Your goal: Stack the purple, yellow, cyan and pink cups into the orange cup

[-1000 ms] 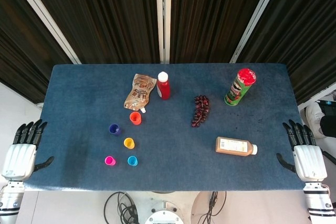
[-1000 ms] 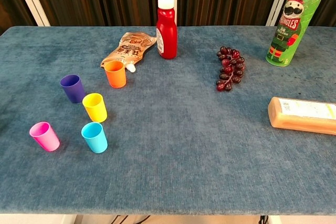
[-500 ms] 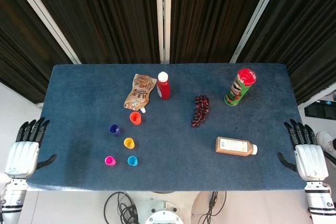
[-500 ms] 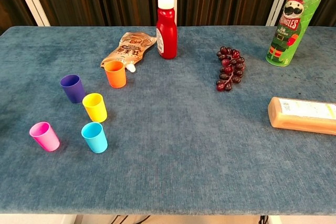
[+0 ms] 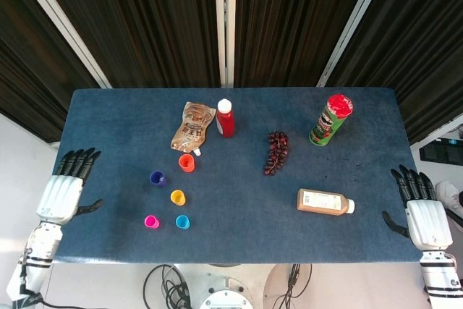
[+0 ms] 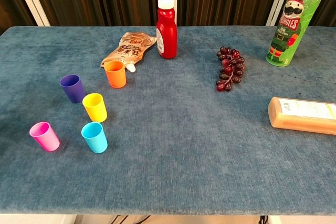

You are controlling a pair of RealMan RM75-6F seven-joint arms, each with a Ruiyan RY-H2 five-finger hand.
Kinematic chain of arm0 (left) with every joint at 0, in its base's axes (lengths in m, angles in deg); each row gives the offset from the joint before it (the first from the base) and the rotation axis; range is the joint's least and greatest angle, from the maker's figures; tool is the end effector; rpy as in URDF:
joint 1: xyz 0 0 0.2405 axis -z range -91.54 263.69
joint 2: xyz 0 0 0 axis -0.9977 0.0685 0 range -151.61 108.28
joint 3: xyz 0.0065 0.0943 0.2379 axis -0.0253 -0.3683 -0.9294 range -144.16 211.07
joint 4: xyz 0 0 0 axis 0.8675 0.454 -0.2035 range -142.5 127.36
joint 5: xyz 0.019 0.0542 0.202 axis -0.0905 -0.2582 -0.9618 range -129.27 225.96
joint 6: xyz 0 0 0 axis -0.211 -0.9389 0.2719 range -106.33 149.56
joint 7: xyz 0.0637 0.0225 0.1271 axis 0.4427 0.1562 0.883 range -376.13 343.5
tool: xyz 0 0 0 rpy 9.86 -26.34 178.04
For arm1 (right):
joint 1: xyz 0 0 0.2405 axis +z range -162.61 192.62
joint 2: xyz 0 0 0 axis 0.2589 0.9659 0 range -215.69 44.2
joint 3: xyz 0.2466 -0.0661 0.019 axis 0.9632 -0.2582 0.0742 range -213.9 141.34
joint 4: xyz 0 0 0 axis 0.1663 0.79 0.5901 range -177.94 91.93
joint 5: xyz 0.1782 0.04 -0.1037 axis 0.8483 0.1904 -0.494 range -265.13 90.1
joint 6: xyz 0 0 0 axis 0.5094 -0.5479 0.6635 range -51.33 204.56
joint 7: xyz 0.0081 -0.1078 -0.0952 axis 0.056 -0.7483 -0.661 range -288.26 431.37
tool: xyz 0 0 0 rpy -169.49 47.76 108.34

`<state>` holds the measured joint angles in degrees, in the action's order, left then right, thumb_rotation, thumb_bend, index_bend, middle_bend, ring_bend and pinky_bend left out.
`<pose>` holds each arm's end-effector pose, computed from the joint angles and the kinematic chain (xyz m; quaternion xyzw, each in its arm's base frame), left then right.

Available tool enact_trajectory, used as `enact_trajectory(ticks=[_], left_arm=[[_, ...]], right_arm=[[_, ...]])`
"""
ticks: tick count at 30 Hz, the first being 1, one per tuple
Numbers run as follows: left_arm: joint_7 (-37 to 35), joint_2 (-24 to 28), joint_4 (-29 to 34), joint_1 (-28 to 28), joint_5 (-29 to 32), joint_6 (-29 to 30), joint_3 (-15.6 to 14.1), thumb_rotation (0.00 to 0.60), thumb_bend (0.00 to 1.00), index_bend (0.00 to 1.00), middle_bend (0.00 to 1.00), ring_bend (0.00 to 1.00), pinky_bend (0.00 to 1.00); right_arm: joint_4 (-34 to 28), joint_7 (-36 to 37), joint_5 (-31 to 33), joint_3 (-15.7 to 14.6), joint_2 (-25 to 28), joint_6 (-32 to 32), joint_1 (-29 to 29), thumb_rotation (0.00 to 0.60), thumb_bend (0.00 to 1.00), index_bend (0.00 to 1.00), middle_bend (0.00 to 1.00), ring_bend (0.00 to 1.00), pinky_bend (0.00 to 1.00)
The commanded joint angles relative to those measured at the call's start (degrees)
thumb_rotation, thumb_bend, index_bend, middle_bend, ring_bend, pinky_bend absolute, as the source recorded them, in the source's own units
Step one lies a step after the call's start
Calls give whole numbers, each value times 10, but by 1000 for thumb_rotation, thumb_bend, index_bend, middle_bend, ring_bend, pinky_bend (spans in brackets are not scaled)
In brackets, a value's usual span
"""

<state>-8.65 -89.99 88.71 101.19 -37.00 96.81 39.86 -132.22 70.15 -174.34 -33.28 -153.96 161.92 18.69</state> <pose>-0.2542 0.2399 0.1160 -0.6551 -0.3645 -0.4096 0.5197 -0.3166 -0.1754 0.1410 0.5943 -0.3870 0.3856 0.5902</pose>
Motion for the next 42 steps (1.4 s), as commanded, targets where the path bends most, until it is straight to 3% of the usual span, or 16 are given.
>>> enact_trajectory(ticks=[1,6,18,25,30,42], left_arm=[[-20,-22,-7,39,23,-50,19,600,138,85,94,57,48],[-28,-53,-35,88,61,-130,27,600,140,102,111,78,58],[-7,-135,-113,152,107,-199,30,600,162,170,159,103,58],[-5,-164,-147,168,127,-215,27,600,187,229,217,179,72],[-1,-187,-171,174,139,-213,26,600,207,305,278,287,124],[-34,-218,-213,181,116,-203,13,600,283,381,402,392,145]], right_arm=[[-3,2,-3,-1,3,3,-1,600,209,0,0,0,0],[-10,3,-7,-2,11,8,-3,600,207,0,0,0,0],[-13,7,-4,-3,18,5,-5,600,208,0,0,0,0],[-10,13,-1,-2,19,2,-4,600,208,0,0,0,0],[-6,18,2,-2,17,-1,-4,600,206,0,0,0,0],[8,27,15,-1,11,-6,-7,600,208,0,0,0,0]])
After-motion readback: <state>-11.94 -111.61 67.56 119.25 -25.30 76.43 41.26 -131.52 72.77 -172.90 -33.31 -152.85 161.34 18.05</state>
